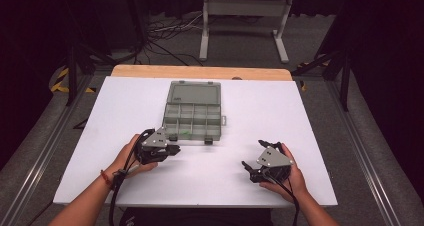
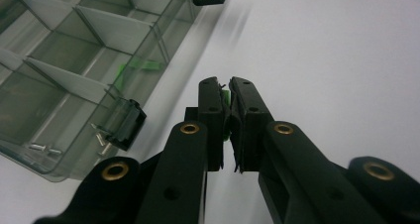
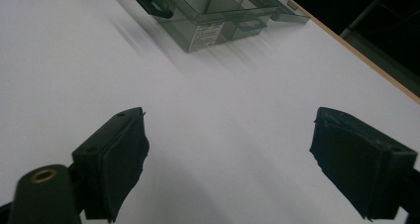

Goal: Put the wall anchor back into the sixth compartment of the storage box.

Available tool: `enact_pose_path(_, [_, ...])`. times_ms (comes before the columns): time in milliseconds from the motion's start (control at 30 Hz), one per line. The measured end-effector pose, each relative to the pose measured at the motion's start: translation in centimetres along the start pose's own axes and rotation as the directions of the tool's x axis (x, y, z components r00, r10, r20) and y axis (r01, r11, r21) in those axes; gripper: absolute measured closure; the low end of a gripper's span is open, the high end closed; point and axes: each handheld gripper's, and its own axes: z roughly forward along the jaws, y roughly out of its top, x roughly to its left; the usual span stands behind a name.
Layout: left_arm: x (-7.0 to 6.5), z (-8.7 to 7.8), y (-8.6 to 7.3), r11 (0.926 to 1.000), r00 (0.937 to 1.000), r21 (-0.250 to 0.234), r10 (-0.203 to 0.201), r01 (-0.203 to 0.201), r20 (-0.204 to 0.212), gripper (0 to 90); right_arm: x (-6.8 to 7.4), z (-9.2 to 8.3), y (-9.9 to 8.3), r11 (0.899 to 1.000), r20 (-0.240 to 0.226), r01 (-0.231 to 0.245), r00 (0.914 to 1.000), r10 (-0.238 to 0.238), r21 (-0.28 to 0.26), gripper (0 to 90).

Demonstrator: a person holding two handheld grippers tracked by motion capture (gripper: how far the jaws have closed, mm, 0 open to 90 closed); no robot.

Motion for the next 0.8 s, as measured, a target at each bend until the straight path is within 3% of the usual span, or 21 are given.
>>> enact_pose_path(267, [0.7,-0.4,0.9,0.9998,0.9997,-0.019,0.009,-0.010,-0.021,84.6,0.0,0.1,0.0,1.000,0.001,-0.003,1.0000,0.003,0.001,14.6])
enact_pose_path(800, [2.7,-1.0,2.3,0.9990,0.9979,-0.045,-0.012,0.009,-0.064,84.6,0.0,0.2,0.1,1.000,0.009,-0.015,0.9998,0.015,0.002,14.4])
